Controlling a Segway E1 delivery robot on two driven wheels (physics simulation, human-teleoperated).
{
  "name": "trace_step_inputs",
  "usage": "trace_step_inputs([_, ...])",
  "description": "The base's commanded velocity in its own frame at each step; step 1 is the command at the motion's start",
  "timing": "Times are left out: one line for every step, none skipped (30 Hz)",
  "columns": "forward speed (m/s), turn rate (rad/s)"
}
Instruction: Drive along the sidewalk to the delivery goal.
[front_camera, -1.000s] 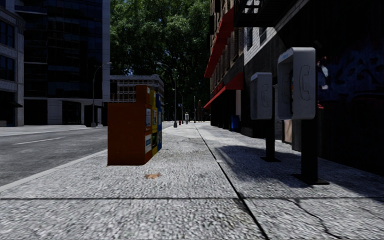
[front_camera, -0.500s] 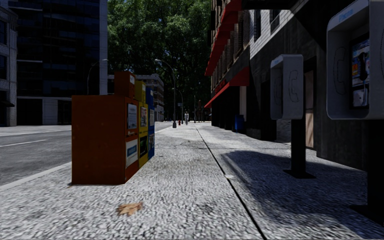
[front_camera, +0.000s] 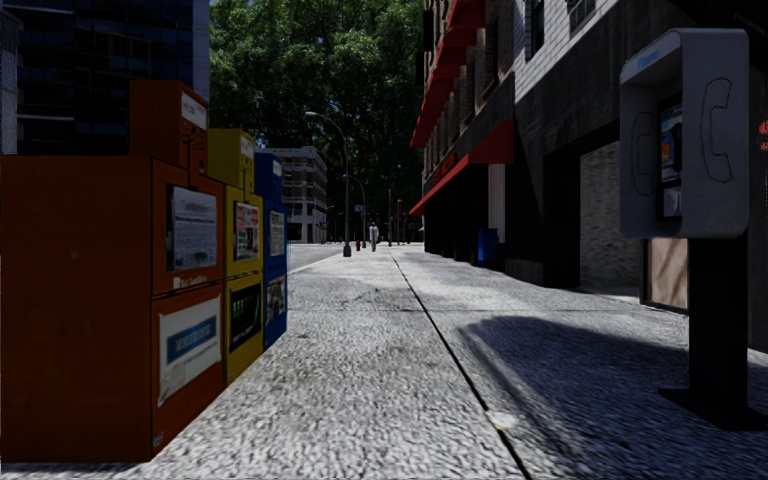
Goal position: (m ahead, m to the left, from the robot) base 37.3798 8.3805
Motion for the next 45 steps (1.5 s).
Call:
trace_step_inputs([2.0,0.0])
trace_step_inputs([2.0,0.0])
trace_step_inputs([2.0,0.0])
trace_step_inputs([2.0,0.0])
trace_step_inputs([2.0,0.0])
trace_step_inputs([2.0,0.0])
trace_step_inputs([2.0,0.0])
trace_step_inputs([2.0,0.0])
trace_step_inputs([2.0,0.0])
trace_step_inputs([2.0,0.0])
trace_step_inputs([2.0,0.0])
trace_step_inputs([2.0,0.0])
trace_step_inputs([2.0,0.0])
trace_step_inputs([2.0,0.0])
trace_step_inputs([2.0,0.0])
trace_step_inputs([2.0,0.0])
trace_step_inputs([2.0,0.0])
trace_step_inputs([2.0,0.0])
trace_step_inputs([2.0,0.0])
trace_step_inputs([2.0,0.0])
trace_step_inputs([2.0,0.0])
trace_step_inputs([2.0,0.0])
trace_step_inputs([2.0,0.0])
trace_step_inputs([2.0,0.0])
trace_step_inputs([2.0,0.0])
trace_step_inputs([2.0,0.0])
trace_step_inputs([2.0,0.0])
trace_step_inputs([2.0,0.0])
trace_step_inputs([2.0,0.0])
trace_step_inputs([2.0,0.0])
trace_step_inputs([2.0,0.0])
trace_step_inputs([2.0,0.0])
trace_step_inputs([2.0,0.0])
trace_step_inputs([2.0,0.0])
trace_step_inputs([2.0,0.0])
trace_step_inputs([2.0,0.0])
trace_step_inputs([2.0,0.0])
trace_step_inputs([2.0,0.0])
trace_step_inputs([2.0,0.0])
trace_step_inputs([2.0,0.0])
trace_step_inputs([2.0,0.0])
trace_step_inputs([2.0,0.0])
trace_step_inputs([2.0,0.0])
trace_step_inputs([2.0,0.0])
trace_step_inputs([2.0,0.0])
